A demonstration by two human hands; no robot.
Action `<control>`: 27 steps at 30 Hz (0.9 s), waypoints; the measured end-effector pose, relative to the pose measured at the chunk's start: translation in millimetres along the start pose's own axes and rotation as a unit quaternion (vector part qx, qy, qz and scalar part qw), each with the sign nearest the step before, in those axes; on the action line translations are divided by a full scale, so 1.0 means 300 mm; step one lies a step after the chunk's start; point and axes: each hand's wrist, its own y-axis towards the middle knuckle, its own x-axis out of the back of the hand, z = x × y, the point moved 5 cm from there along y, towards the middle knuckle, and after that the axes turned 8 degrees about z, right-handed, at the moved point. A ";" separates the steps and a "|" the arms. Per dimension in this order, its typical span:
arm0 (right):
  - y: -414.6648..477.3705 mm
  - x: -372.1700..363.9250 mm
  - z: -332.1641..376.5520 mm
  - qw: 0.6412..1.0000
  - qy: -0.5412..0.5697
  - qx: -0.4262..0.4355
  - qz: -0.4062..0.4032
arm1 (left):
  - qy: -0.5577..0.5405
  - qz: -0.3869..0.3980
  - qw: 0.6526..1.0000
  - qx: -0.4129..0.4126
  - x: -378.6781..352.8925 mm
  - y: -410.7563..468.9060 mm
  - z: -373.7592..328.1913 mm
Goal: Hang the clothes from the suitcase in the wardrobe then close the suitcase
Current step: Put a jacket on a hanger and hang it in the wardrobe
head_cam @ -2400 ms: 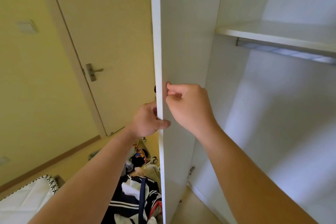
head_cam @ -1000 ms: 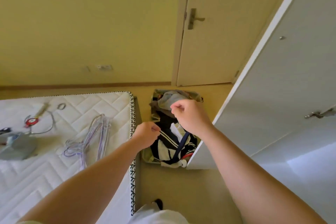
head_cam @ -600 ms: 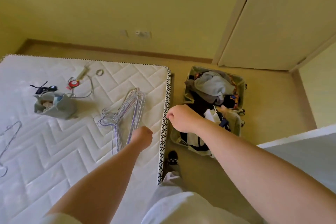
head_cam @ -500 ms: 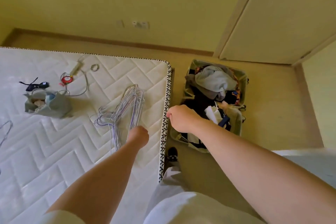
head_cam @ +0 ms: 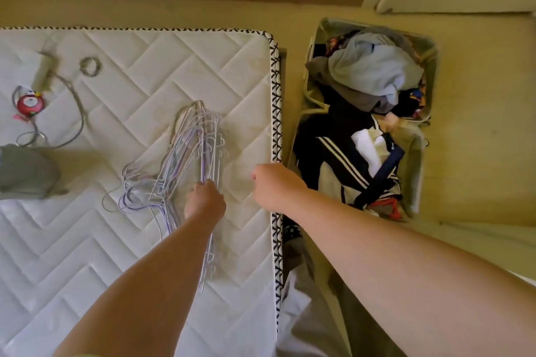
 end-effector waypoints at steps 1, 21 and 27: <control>0.027 -0.015 -0.017 1.000 0.003 -0.008 0.005 | 0.018 -0.012 1.000 -0.002 -0.022 0.024 0.003; -0.065 0.038 -0.070 1.000 0.007 -0.010 0.015 | -0.142 -0.105 0.983 0.045 0.035 -0.159 0.099; -0.050 -0.015 -0.039 1.000 0.000 0.002 0.027 | -0.204 -0.025 0.977 0.056 -0.070 -0.098 0.165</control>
